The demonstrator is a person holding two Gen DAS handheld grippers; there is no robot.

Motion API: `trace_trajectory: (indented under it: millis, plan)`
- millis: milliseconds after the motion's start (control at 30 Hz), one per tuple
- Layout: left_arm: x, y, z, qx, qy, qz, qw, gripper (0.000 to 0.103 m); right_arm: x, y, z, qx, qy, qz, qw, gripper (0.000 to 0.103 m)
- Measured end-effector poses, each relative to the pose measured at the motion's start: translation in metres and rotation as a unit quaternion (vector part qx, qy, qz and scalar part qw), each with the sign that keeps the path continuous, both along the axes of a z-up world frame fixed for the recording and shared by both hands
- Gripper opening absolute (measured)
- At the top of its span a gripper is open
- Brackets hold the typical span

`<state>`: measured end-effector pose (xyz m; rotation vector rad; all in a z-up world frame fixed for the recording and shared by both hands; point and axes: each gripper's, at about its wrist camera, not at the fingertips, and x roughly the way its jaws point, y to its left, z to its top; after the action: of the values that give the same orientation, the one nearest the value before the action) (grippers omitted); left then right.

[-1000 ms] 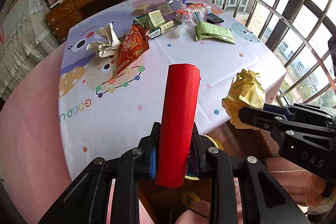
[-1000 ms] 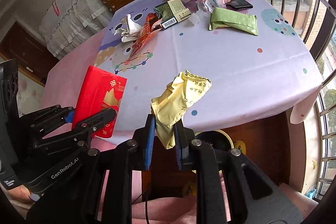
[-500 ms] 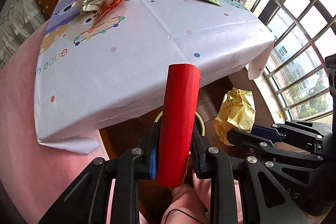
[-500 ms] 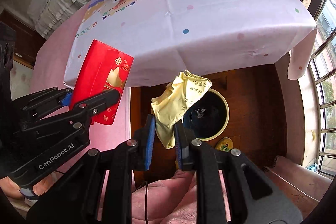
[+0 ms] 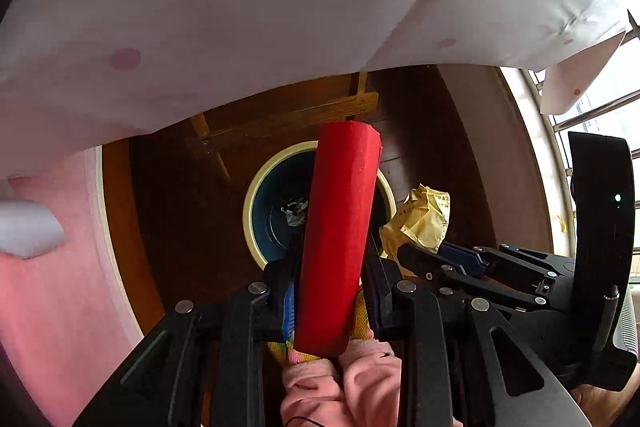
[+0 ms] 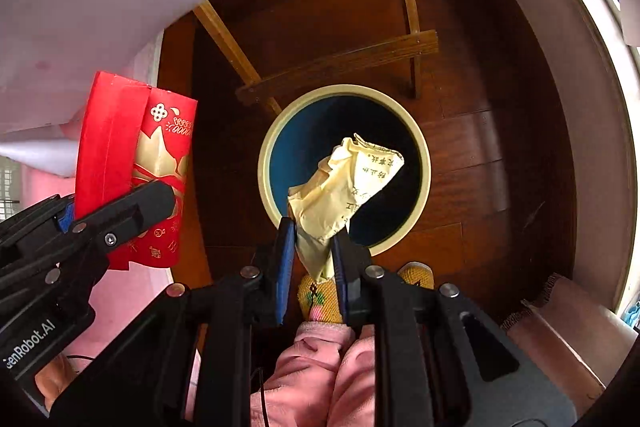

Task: Collect trash
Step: 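Lower both items over the wastebasket and open both tools to drop them, then raise both tools back toward the table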

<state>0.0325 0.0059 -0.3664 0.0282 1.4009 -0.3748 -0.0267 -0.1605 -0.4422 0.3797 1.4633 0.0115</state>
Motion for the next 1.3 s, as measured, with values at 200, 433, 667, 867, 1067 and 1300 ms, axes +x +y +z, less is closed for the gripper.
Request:
trace_trajectory:
  millis: [200, 433, 667, 867, 1067, 1300]
  plan:
    - [0.003, -0.009, -0.062, 0.015, 0.009, 0.009, 0.9998, 0.047, 0.016, -0.015, -0.066, -0.005, 0.011, -0.008, 1.0, 0.021]
    - [0.019, 0.001, -0.08, 0.054, -0.01, 0.032, 0.998, 0.088, 0.019, -0.026, -0.081, 0.003, -0.001, -0.019, 1.0, 0.055]
    - [0.021, 0.009, -0.062, 0.053, -0.029, 0.04, 0.9974, 0.088, 0.019, -0.027, -0.069, 0.007, -0.015, -0.024, 1.0, 0.055]
    - [0.018, 0.013, -0.03, 0.049, -0.046, 0.048, 0.9966, 0.088, 0.016, -0.027, -0.038, 0.004, -0.034, -0.034, 0.999, 0.055]
    - [0.01, 0.021, 0.026, 0.045, -0.068, 0.061, 0.9948, 0.088, 0.011, -0.025, 0.016, 0.001, -0.052, -0.041, 0.998, 0.055]
    - [-0.008, 0.031, 0.125, 0.038, -0.086, 0.064, 0.9935, 0.088, -0.005, -0.023, 0.119, 0.009, -0.079, -0.024, 0.997, 0.055]
